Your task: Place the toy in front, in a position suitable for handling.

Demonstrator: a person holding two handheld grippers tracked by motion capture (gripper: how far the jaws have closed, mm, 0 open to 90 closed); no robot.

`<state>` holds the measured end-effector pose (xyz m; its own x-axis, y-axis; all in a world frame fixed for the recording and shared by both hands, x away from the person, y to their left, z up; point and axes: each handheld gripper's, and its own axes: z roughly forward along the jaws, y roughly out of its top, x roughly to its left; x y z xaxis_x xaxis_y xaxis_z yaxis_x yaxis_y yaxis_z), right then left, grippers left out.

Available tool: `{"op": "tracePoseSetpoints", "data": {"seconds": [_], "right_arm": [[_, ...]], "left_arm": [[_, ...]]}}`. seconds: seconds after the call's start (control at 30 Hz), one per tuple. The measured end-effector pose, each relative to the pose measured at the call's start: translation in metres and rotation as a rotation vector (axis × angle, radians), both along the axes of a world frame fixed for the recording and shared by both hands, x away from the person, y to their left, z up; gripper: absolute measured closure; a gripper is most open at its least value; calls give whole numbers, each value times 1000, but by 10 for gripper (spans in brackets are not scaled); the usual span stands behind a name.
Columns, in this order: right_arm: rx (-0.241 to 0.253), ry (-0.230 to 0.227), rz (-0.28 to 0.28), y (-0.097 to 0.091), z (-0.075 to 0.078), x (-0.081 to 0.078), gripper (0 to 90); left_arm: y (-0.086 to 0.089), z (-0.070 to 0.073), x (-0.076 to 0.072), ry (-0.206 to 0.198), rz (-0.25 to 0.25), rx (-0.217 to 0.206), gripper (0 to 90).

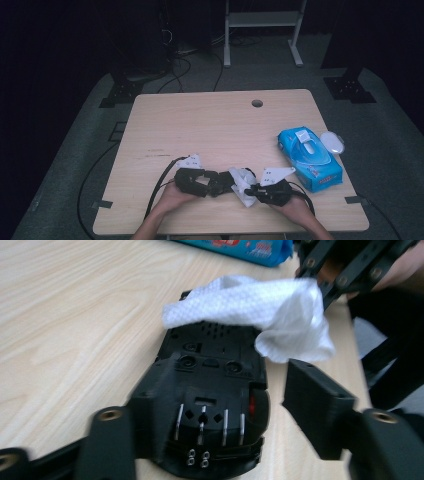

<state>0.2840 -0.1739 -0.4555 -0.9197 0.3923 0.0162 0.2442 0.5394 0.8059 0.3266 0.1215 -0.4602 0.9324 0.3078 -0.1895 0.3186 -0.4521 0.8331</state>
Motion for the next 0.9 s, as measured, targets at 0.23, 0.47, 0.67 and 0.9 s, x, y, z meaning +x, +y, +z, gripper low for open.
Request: {"op": "tracePoseSetpoints", "data": {"seconds": [0.23,0.47,0.67,0.9], "right_arm": [[43,1,-11,-2,8,4,843],[95,-20,-49,-6,21,12,842],[111,-12,-22,10,30,19,840],[-20,57,9,50,10,32,840]], "left_arm": [[-4,-4,-10,-99,45,49,156],[-12,-10,-9,-111,65,128,94],[-21,-14,-3,-116,54,185,118],[-26,-17,-4,-143,7,211,227]]}}
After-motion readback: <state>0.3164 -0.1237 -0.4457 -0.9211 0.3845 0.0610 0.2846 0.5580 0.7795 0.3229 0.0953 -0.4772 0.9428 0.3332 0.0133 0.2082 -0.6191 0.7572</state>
